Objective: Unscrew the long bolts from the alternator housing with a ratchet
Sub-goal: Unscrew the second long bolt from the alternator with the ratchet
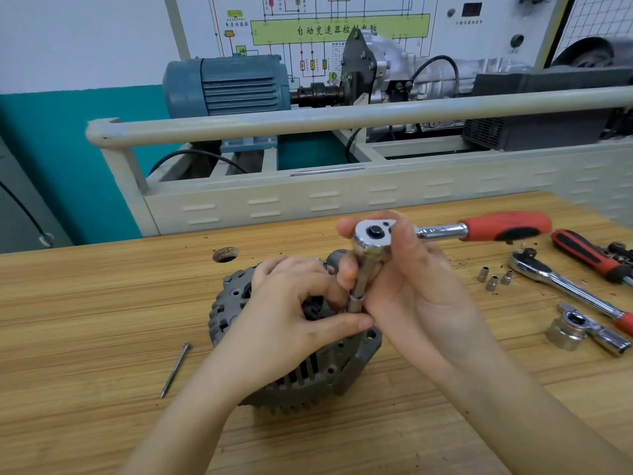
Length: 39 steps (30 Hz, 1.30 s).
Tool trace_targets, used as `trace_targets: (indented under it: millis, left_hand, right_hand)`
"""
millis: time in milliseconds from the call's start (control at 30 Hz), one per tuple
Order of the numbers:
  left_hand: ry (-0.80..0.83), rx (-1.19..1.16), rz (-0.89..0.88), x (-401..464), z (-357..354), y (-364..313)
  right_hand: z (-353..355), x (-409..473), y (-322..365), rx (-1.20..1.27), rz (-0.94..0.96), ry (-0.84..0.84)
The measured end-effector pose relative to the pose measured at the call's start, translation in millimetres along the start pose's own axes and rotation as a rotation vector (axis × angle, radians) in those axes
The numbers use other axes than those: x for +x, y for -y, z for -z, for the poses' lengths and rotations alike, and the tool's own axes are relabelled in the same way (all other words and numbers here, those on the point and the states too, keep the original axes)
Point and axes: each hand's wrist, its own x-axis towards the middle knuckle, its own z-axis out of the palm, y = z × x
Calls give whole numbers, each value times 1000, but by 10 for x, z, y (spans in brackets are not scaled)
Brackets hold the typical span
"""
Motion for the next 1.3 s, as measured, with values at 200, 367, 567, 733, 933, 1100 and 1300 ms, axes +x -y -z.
trace_targets:
  millis: [200,367,567,733,933,1100,1300]
  left_hand:
    - [-25,11,33,-7,-6,-18]
    - [-18,-7,59,-12,-2,-21]
    - [-29,-12,59,-14,-3,-5]
    - [-12,33,47,-14,-10,-11]
    - [-6,2,18,-18,10,-8]
    - [11,-15,-2,-15,27,-13]
    - [9,30,16,-9,2,-6]
  right_hand:
    - [-11,11,-33,-56,-1,-57]
    - [6,-3,-11,63,-31,-34]
    - [19,0,-24,15,-26,-3]
    - [55,4,-30,67,10,13]
    - [49,20,-51,-1,-4,33]
    - [77,47,-47,42,-53,35]
    - [69,16,-35,15,-14,11]
